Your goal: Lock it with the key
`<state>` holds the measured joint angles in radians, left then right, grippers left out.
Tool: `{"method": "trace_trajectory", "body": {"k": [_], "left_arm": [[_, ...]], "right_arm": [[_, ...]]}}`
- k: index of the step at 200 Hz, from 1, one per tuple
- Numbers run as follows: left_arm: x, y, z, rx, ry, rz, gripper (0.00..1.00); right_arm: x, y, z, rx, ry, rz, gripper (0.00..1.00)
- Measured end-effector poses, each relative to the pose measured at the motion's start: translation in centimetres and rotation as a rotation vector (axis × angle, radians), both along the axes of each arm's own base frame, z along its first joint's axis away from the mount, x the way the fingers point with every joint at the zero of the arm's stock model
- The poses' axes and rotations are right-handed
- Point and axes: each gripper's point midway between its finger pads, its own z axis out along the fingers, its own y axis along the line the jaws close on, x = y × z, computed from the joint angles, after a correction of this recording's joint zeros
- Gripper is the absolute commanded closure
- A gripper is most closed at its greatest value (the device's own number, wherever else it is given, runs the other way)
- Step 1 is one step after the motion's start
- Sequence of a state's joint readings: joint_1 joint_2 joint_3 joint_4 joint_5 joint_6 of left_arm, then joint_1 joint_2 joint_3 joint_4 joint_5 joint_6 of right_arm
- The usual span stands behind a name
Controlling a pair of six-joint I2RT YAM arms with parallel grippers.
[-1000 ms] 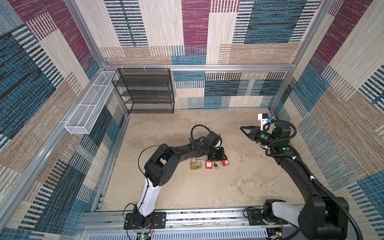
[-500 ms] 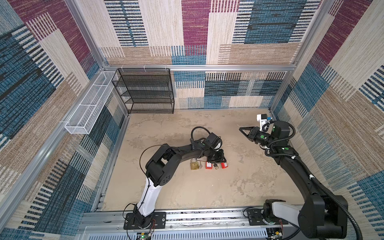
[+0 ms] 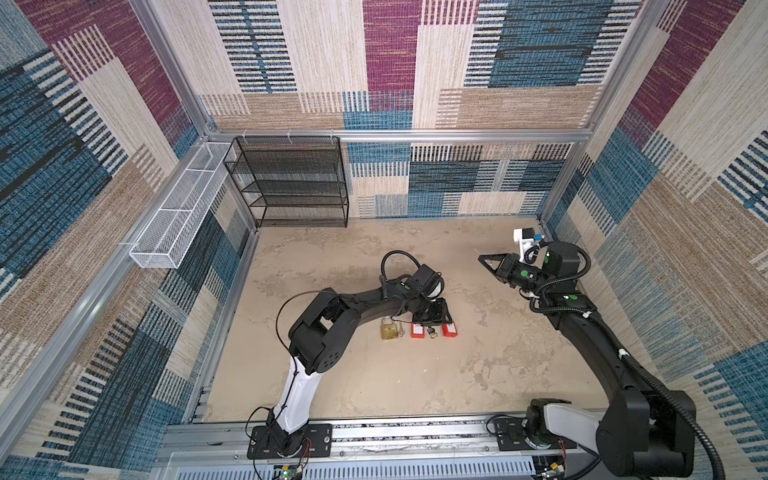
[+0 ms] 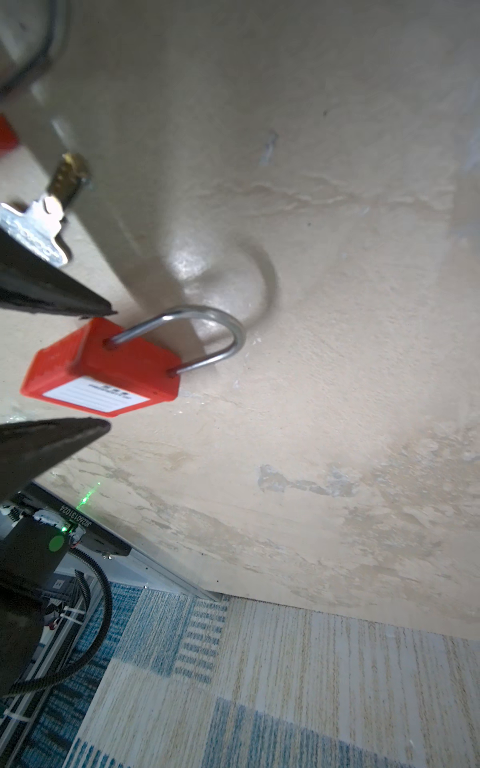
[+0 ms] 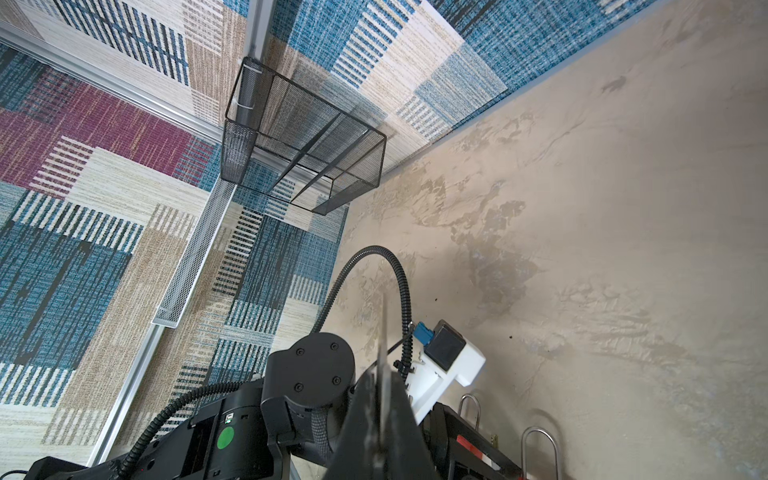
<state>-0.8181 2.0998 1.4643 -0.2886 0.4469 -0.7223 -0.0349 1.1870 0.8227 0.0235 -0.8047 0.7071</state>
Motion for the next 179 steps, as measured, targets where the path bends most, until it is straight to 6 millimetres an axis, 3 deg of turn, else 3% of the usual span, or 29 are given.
{"method": "trace_trajectory", "body": {"k": [31,72,98,136,179], "left_arm": [[0.2,0.4,0.5,0.018,-0.026,0.003,0.59],[0.7,1.2,2.7,0.025,-0.090,0.026,0.59],[0.9,2.3,4.5,0.030,-0.154,0.049,0.59],[1.5,4.0,6.2,0.034,-0.230,0.094,0.59],[2.2,5.1,7.3,0.026,-0.267,0.113,0.59]], "right_arm": [[-0.1,-0.1,-0.3,0.001,0.006,-0.002,1.00],[-0.5,-0.1,-1.2,0.006,0.033,-0.009,1.00],[-1.3,-0.3,-4.7,0.037,0.131,-0.043,0.99],[-4.6,-0.1,-13.4,0.147,0.410,-0.098,1.00],[-5.1,0.1,-14.8,0.152,0.439,-0.126,1.00]]}}
